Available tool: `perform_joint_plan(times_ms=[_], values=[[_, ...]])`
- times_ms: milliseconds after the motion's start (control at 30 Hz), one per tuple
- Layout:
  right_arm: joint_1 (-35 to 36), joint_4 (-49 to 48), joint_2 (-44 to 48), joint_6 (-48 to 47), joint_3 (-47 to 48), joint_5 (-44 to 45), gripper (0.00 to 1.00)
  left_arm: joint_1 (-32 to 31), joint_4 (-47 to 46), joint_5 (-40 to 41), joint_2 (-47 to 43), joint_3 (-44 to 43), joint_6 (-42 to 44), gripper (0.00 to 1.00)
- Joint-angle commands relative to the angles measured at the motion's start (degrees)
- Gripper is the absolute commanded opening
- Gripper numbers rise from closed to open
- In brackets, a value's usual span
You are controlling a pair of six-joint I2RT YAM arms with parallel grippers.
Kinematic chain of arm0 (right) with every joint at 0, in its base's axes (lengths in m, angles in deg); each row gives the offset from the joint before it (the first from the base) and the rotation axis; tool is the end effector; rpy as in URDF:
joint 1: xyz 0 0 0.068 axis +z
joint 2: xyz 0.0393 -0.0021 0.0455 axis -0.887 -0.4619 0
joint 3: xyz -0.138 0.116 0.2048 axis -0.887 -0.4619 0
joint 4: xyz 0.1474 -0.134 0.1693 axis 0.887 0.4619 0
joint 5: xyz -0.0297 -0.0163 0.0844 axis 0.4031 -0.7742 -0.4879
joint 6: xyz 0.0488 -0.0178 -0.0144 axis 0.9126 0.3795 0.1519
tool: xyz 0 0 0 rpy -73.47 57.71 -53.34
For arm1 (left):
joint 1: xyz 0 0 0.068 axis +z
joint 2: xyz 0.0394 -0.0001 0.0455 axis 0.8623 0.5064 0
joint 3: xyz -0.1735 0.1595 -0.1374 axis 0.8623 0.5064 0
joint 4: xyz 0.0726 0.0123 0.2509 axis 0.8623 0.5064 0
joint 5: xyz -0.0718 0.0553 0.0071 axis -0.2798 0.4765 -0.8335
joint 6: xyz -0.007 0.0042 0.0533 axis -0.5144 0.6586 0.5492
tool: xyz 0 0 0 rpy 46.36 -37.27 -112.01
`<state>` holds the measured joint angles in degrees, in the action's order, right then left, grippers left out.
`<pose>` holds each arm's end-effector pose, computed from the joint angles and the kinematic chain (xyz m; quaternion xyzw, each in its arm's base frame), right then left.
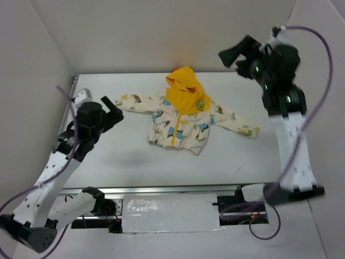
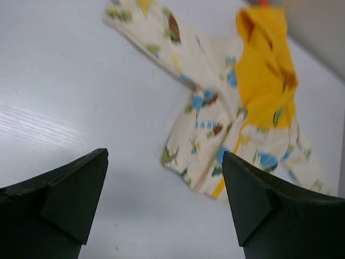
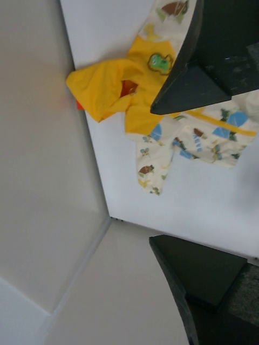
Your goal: Zip up the jacket
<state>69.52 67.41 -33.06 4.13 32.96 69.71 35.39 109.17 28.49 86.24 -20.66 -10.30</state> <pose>0.2847 0.0416 0.5323 0.1115 0.7383 0.2911 0.5981 0.1895 -0.0703 0.3587 -0.2822 0.7999 -0.1705 0.5015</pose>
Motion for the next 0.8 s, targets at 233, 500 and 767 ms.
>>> perform_joint_plan(times_ms=[233,500,767], values=[[3.96,9.24,58.85,-10.75,-40.68,14.02,1.0,12.58,18.6,16.58,-6.88,-20.67,13.91,0.99],[9.67,27.63,65.37,-13.57,-36.46,23.35,1.0,12.58,21.58,13.77,-18.21,-14.18,19.63,0.99],[11.6,27.73,65.2,-13.22,-36.99,23.45,1.0,12.58,20.45,13.42,-25.25,-6.79,20.86,0.99]])
